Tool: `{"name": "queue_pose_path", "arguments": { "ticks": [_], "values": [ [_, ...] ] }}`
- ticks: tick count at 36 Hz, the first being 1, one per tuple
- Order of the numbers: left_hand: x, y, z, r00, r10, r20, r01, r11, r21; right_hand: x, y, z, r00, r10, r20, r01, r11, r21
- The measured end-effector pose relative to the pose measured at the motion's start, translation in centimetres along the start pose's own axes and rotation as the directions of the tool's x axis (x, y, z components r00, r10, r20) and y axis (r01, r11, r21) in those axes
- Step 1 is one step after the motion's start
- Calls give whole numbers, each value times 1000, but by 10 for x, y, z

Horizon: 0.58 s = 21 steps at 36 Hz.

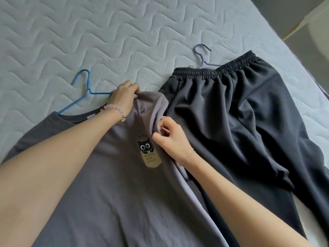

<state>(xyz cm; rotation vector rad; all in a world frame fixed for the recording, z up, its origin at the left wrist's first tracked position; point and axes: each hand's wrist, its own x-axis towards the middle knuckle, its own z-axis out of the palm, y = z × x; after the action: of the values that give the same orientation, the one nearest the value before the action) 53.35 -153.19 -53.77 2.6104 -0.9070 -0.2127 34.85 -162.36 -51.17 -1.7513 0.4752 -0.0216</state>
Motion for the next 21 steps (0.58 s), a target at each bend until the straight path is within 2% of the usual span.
{"name": "queue_pose_path", "arguments": {
  "ticks": [3, 5, 7, 9, 10, 15, 21],
  "values": [
    [-3, 2, -4, 1000, 13, 4, -13, 1000, -14, 7, 3, -1, 973, 122, 194, -163, 963, 216],
    [-5, 3, -6, 1000, 24, 8, -24, 999, -23, 11, 11, 5, 959, 184, 218, -245, 922, 299],
    [-6, 2, -7, 1000, 28, 2, -28, 999, -26, 12, 22, 10, 976, 189, 107, -205, 964, 167],
    [-7, 1, -6, 1000, 11, -5, -11, 1000, -19, 9, 34, 16, 993, 110, -30, -111, 992, -52],
    [-7, -1, -6, 1000, -3, -6, 2, 1000, -14, 6, 36, 17, 994, 89, -56, -96, 985, -147],
    [-11, -5, -5, 999, -41, -3, 41, 998, 43, -2, 40, 16, 997, 11, -77, -47, 879, -474],
    [-18, -16, -15, 998, -56, 7, 55, 991, 125, 18, 36, 4, 989, 122, -78, -143, 745, -652]
  ]
}}
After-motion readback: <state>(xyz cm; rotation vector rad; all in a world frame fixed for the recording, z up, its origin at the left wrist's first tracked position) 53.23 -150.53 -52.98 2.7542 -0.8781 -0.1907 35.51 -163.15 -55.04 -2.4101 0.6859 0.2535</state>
